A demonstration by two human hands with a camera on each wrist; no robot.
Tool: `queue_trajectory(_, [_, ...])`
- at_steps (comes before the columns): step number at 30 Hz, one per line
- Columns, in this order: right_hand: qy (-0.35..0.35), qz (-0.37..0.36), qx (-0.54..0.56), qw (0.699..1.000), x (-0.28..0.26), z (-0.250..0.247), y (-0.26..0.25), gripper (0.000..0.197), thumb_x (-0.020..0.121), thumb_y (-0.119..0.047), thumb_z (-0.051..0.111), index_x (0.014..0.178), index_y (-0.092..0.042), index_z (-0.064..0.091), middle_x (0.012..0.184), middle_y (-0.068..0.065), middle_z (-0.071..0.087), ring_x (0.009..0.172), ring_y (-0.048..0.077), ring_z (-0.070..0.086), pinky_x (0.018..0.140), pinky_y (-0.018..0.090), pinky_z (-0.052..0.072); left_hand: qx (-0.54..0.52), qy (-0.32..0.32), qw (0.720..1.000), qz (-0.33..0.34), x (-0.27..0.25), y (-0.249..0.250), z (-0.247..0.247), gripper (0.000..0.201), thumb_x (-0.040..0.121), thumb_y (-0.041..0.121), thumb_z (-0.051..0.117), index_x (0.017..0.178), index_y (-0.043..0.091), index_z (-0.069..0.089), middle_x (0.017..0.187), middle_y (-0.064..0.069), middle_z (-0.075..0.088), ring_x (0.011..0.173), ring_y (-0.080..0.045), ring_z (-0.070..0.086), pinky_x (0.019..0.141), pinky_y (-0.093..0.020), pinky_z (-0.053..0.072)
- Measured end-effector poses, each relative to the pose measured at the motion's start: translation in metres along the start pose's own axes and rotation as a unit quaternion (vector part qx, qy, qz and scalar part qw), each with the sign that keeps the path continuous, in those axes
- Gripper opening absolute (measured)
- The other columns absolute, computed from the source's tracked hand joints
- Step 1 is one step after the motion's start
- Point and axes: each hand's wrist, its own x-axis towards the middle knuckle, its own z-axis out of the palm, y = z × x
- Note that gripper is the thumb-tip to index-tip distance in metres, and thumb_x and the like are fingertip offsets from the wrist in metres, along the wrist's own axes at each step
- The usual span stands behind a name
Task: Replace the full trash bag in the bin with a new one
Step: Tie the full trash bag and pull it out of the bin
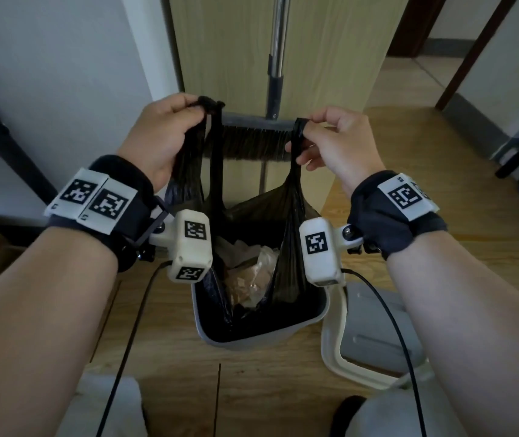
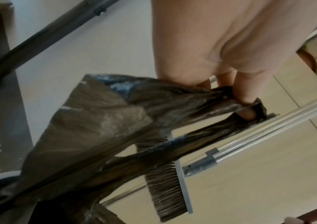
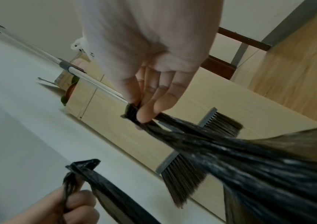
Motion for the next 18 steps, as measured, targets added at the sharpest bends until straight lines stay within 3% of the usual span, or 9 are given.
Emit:
queue_trajectory(4, [-0.012,0.000,0.020,1.000,0.001,0.009,0.001,0.016,0.093,-0.007,0.054,0.080,-0.014,0.060,0.072,0.012,0.068,0.041,0.010,0.061,0.043,0.021,0.050,0.037,-0.011,0.999,-0.008,-0.004,-0.003,-0.001,0.024,0.093,0.009,0.050,0.081,0.023,0.065,0.064,0.011,0.064,0.052,0.006,0.061,0.052,-0.013,0.050])
queue_trajectory(8, [-0.029,0.001,0.046,0.999,0.000,0.016,0.002,0.015,0.091,-0.004,0.055,0.081,-0.013,0.062,0.076,0.009,0.068,0.048,0.010,0.066,0.051,0.022,0.057,0.027,-0.020,0.999,-0.027,-0.008,-0.004,-0.005,0.023,0.092,0.007,0.049,0.082,0.020,0.065,0.082,0.001,0.066,0.073,-0.004,0.064,0.072,-0.020,0.054])
queue_trajectory(10, [-0.039,-0.001,0.047,0.998,-0.002,0.018,0.001,0.015,0.091,-0.001,0.056,0.082,-0.012,0.062,0.076,0.009,0.068,0.050,0.010,0.067,0.056,0.023,0.058,-0.016,-0.046,0.998,-0.050,-0.010,-0.006,-0.005,0.022,0.094,0.006,0.045,0.085,0.015,0.063,0.082,-0.002,0.071,0.080,-0.011,0.068,0.077,-0.023,0.055])
queue_trajectory(12, [-0.051,-0.001,0.040,0.998,-0.004,0.021,0.002,0.014,0.090,0.001,0.056,0.083,-0.010,0.063,0.077,0.009,0.068,0.054,0.010,0.068,0.060,0.022,0.059,-0.033,-0.074,0.994,-0.075,-0.015,-0.012,-0.001,0.017,0.095,0.006,0.045,0.088,0.011,0.060,0.066,-0.002,0.071,0.066,-0.014,0.069,0.072,-0.028,0.058])
queue_trajectory(14, [-0.068,-0.003,0.030,0.997,-0.007,0.024,0.004,0.016,0.089,0.002,0.057,0.083,-0.011,0.064,0.076,0.009,0.069,0.056,0.010,0.069,0.063,0.022,0.060,-0.008,-0.089,0.992,-0.094,-0.021,-0.020,0.005,0.009,0.094,0.006,0.049,0.099,0.008,0.056,0.052,-0.001,0.064,0.044,-0.009,0.058,0.058,-0.028,0.054])
queue_trajectory(16, [-0.080,-0.006,0.021,0.997,-0.009,0.028,0.006,0.018,0.087,0.004,0.058,0.080,-0.011,0.066,0.074,0.008,0.069,0.057,0.009,0.069,0.066,0.023,0.060,0.050,-0.119,0.986,-0.104,-0.025,-0.030,0.010,0.028,0.092,0.007,0.055,0.119,0.012,0.051,0.049,0.001,0.062,0.037,-0.006,0.051,0.055,-0.027,0.052])
queue_trajectory(18, [-0.097,-0.007,0.020,0.995,-0.012,0.032,0.005,0.018,0.086,0.005,0.060,0.079,-0.011,0.067,0.074,0.007,0.069,0.057,0.007,0.069,0.067,0.022,0.060,0.090,-0.165,0.977,-0.105,-0.030,-0.038,0.016,0.040,0.089,0.009,0.059,0.127,0.019,0.048,0.047,0.003,0.063,0.038,-0.006,0.050,0.058,-0.028,0.052])
